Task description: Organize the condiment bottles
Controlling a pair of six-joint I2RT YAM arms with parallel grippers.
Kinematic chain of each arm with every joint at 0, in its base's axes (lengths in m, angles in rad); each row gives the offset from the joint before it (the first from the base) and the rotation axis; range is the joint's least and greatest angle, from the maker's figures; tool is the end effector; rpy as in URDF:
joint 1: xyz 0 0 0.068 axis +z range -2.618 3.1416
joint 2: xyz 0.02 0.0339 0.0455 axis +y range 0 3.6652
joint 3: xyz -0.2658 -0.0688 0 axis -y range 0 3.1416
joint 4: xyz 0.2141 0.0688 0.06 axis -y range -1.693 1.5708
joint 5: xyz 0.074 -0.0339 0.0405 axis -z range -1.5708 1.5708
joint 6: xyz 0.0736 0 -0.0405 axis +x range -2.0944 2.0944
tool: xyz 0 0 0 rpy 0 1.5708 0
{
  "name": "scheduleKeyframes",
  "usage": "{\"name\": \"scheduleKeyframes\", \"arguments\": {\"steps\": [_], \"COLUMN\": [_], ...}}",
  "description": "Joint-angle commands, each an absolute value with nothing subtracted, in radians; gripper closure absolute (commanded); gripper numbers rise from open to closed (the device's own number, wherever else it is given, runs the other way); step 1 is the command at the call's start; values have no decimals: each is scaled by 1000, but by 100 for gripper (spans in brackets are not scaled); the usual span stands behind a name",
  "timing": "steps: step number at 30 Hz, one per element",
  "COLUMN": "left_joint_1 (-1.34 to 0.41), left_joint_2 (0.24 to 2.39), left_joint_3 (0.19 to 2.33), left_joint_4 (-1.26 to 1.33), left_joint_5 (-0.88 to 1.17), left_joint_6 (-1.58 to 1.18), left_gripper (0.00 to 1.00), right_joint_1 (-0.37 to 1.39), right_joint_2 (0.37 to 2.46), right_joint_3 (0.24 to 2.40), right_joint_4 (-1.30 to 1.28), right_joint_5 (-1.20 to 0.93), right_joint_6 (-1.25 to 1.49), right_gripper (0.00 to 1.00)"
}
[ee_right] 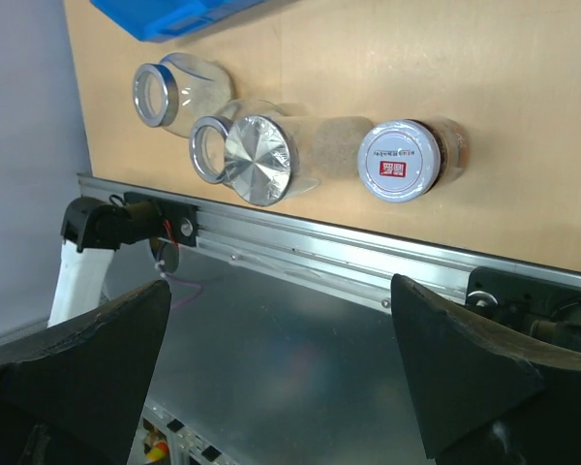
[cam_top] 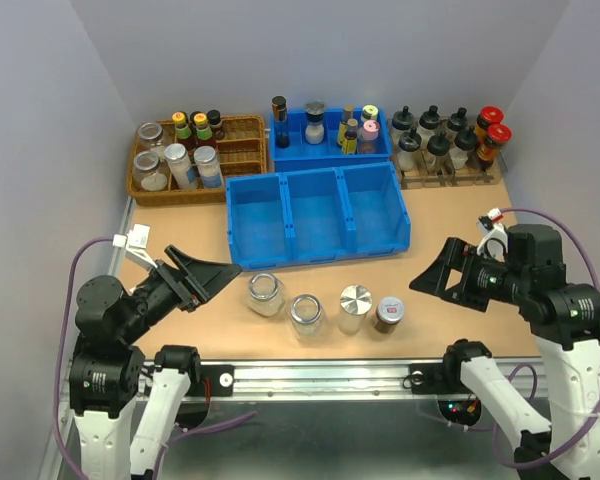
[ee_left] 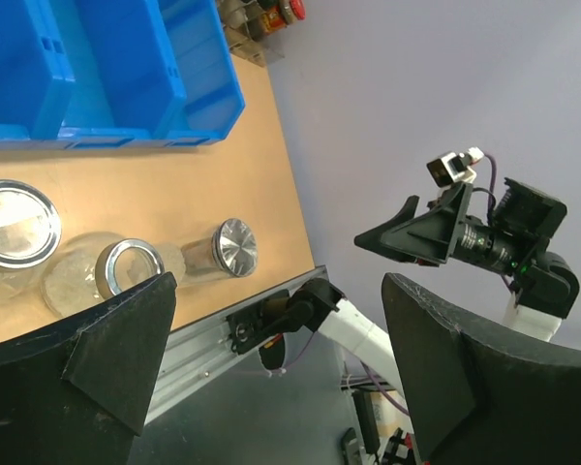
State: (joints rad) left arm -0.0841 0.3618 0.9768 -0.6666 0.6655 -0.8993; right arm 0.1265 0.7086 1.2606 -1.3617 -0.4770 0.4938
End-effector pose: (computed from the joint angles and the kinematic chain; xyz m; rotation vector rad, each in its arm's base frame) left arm 0.0394 -0.0489 0.3733 -0.1603 1.7667 -1.2692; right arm 0.0604 0.0417 0.3489 0.2108 2.4252 0.8568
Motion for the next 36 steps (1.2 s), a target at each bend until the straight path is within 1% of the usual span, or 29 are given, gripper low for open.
{"name": "scheduleKeyframes", "arguments": {"steps": [1, 3, 8, 13, 17, 23, 27, 31, 36], "left_joint_1": [-87, -87, -86, -87, -87, -87, -87, -86, -87], "left_joint_2": [396, 416, 454, 511, 537, 522, 496, 495, 495], "left_joint_3": [965, 957, 968, 986, 1032, 1045, 1023, 1032, 1052], "left_joint_4": [-552, -548, -555, -635, -705, -801, -808, -831, -854], "left_joint_5": [729, 732, 752, 735, 693, 629, 627, 624, 617], "left_joint_6": [-881, -868, -822, -733, -667, -621, -626, -606, -584], "left_gripper": [1, 1, 1, 1, 1, 1, 1, 1, 1], "right_joint_1": [144, 147, 178, 215, 222, 239, 302, 417, 474], "right_joint_2": [735, 752, 810, 923, 1005, 1083, 1138, 1203, 1236], "right_joint_3": [1227, 1215, 1224, 1235, 1258, 1252, 1213, 1198, 1184], "right_joint_4": [-1388, -1388, -1388, -1388, -1385, -1342, -1301, -1276, -1250], "right_joint_5": [-453, -427, -233, -62, -13, -6, -8, -6, -32], "right_joint_6": [453, 448, 448, 456, 469, 466, 463, 462, 436], "right_gripper": [0, 0, 0, 0, 0, 0, 0, 0, 0]}}
